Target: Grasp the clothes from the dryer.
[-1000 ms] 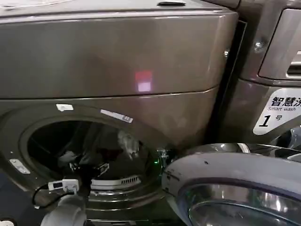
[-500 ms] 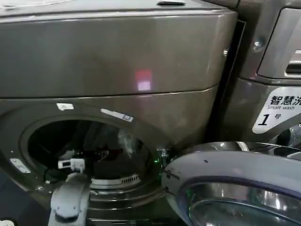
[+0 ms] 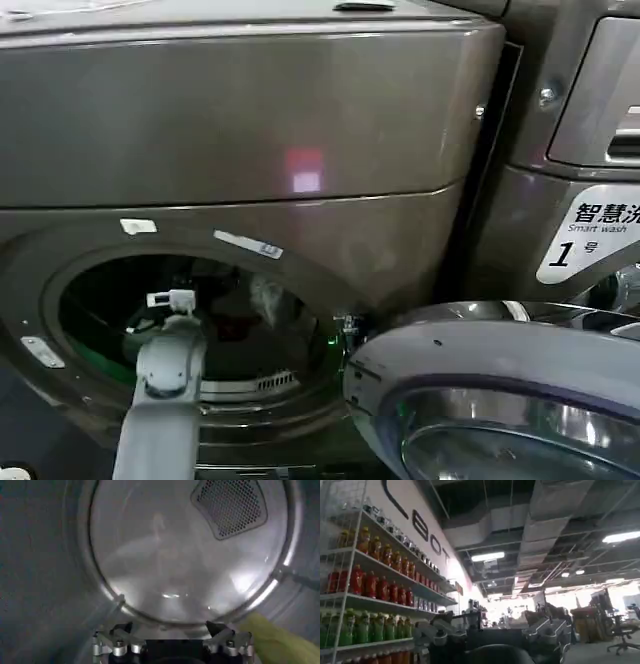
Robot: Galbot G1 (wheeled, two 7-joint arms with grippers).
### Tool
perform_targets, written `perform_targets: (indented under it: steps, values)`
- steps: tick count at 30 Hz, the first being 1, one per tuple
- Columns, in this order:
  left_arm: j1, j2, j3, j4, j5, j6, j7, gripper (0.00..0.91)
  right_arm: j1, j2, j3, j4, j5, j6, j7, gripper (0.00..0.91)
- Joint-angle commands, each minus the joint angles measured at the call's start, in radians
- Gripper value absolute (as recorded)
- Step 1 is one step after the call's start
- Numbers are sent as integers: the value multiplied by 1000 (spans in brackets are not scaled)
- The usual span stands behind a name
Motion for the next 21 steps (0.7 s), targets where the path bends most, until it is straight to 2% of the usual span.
perform_targets:
  steps: [1, 7, 10, 13, 17, 21]
  values:
    - [-159, -3, 0, 223, 18, -109, 14, 907, 2, -1, -3, 4, 0, 1, 0, 907]
    - [-202, -3, 1, 302, 40, -114, 15, 907, 3, -2, -5, 5, 0, -1, -1, 907]
    - [-254, -5, 0, 372, 165, -99, 28, 907, 3, -2, -6, 6, 0, -1, -1, 907]
    - [-288, 6, -3, 401, 365, -26, 237, 907, -2, 1, -5, 4, 0, 0, -4, 907]
    - [-305, 32, -7, 419, 711, -143, 558, 907, -3, -5, -4, 3, 0, 0, -6, 907]
    - [-342, 32, -13, 463, 1061, -329, 677, 907, -2, -7, -5, 6, -1, -1, -10, 907]
